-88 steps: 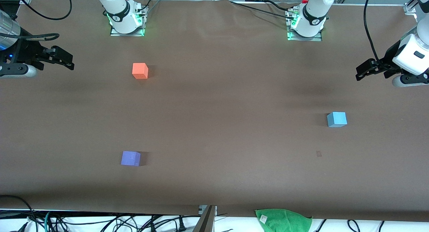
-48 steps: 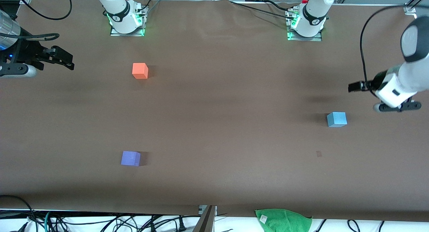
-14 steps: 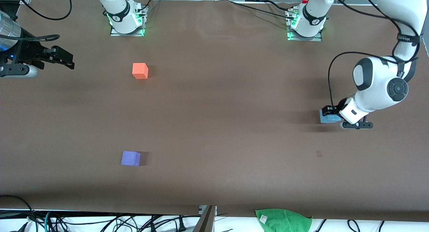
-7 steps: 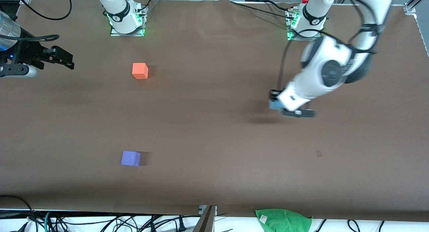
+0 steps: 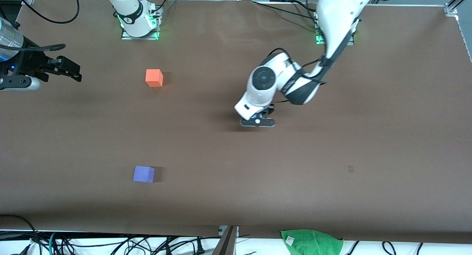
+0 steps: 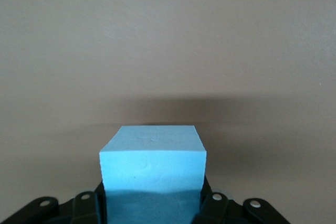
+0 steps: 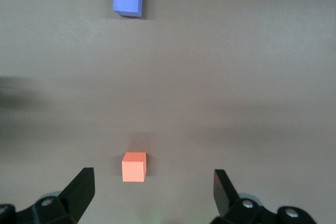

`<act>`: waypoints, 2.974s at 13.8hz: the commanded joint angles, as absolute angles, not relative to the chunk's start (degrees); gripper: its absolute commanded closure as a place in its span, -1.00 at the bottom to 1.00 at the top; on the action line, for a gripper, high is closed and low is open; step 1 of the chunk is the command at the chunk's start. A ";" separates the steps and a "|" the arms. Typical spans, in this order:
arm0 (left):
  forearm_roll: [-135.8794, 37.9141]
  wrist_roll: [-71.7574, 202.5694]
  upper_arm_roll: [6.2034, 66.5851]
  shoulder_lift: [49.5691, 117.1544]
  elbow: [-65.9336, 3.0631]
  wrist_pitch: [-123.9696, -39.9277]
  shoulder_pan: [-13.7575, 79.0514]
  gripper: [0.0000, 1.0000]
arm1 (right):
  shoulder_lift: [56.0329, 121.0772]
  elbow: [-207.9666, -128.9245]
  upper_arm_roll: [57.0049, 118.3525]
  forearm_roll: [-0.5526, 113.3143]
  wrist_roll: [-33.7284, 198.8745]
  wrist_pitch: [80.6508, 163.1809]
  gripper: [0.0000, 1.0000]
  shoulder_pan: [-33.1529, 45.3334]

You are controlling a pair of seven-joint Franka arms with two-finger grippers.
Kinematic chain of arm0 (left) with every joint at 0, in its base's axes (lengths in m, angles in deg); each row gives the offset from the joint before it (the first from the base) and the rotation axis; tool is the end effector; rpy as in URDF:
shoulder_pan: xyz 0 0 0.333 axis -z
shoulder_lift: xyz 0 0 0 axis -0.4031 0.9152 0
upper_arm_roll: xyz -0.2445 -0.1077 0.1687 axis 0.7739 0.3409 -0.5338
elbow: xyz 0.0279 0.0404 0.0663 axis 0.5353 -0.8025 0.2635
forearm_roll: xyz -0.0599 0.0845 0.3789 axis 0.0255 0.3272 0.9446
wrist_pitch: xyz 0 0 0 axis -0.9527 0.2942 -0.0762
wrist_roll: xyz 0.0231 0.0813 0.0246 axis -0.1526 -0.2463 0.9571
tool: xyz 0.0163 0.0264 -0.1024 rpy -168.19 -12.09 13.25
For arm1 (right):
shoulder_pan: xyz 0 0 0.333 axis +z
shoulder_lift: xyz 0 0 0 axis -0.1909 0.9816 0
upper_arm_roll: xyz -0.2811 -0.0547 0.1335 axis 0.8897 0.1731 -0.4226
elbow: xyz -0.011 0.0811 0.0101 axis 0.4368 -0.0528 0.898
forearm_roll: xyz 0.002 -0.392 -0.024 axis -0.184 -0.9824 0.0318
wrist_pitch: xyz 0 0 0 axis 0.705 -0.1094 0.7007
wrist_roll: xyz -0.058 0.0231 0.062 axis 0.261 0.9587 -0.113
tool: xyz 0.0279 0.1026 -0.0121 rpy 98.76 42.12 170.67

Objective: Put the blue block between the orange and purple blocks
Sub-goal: 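Carry the light blue cube with the left gripper toward the table middle, then set down the cube with the left gripper while the right gripper approaches, then grasp the light blue cube with the right gripper while the left gripper retracts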

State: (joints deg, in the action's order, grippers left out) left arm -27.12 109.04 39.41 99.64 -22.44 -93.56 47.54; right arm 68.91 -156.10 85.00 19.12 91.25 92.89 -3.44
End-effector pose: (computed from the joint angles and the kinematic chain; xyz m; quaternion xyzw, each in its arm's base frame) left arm 0.5219 -0.4618 0.2283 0.9992 0.0158 -0.0305 0.0194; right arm 0.5665 0.0478 0.6101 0.9993 0.0099 -0.0344 0.0070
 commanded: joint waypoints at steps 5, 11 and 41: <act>-24.35 113.10 35.47 101.51 -19.26 -94.08 51.11 -1.00 | 72.11 -155.38 85.22 19.27 90.95 96.29 -1.00 -5.12; -24.87 112.39 35.65 89.22 -19.26 -75.91 43.04 -1.00 | 78.62 -155.55 84.51 17.25 90.42 96.56 -1.00 -0.12; -40.26 54.82 19.56 58.36 -23.48 -54.17 22.19 -1.00 | 114.22 -149.67 84.34 13.65 146.05 143.93 -1.00 40.05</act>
